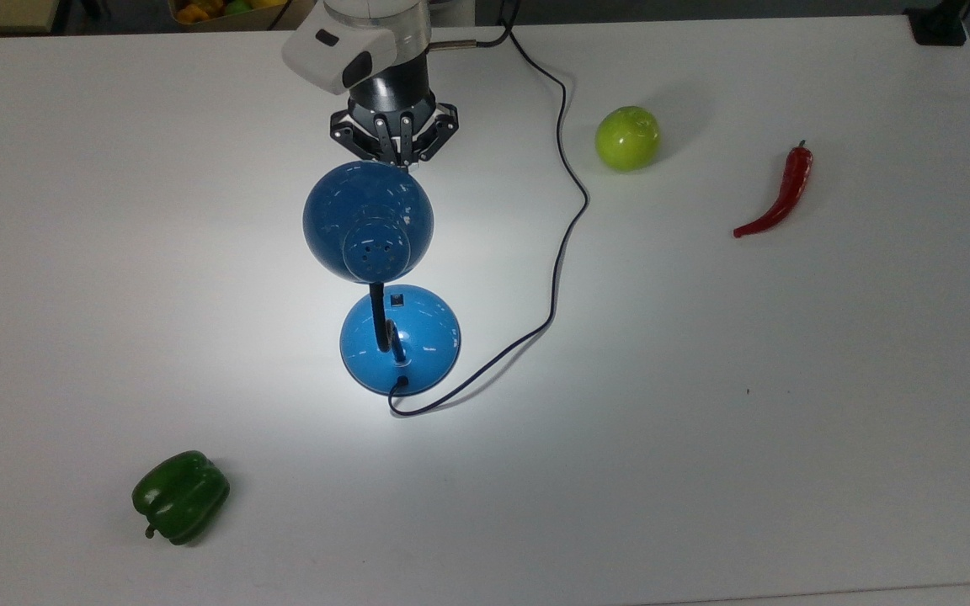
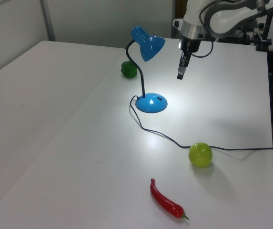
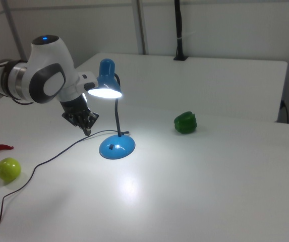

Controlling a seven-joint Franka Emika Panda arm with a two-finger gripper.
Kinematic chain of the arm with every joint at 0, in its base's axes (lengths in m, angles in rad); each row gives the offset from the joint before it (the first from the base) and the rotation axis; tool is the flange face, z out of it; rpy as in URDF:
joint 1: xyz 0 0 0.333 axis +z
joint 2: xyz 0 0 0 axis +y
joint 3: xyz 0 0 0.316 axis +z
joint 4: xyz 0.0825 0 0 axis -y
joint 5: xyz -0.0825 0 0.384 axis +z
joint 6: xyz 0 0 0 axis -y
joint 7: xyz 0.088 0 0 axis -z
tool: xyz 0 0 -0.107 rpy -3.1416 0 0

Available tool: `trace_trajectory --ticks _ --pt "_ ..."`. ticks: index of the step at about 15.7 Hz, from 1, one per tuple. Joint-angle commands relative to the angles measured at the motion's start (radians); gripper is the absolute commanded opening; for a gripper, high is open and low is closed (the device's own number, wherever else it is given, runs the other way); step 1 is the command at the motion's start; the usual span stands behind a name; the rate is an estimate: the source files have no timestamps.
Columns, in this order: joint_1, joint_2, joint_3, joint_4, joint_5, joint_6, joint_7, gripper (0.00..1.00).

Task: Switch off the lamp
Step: 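Move the gripper down toward the blue lamp's round base, then lower the gripper onto the base switch and press it down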

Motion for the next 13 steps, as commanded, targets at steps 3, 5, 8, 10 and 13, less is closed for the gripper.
trace_trajectory --ticks 3,5,8,10,13 --pt "-0.010 0.064 -0.005 -0.013 -0.010 0.144 -0.020 0.00" --pt "-0.010 0.085 -0.005 -0.015 -0.010 0.184 -0.020 0.00" --pt "-0.013 0.107 -0.005 -0.015 -0.010 0.215 -0.020 0.00" --pt "-0.013 0.119 -0.005 -0.015 -0.010 0.221 -0.020 0.00" --pt "-0.013 0.140 -0.005 -0.015 -0.010 0.265 -0.018 0.00"
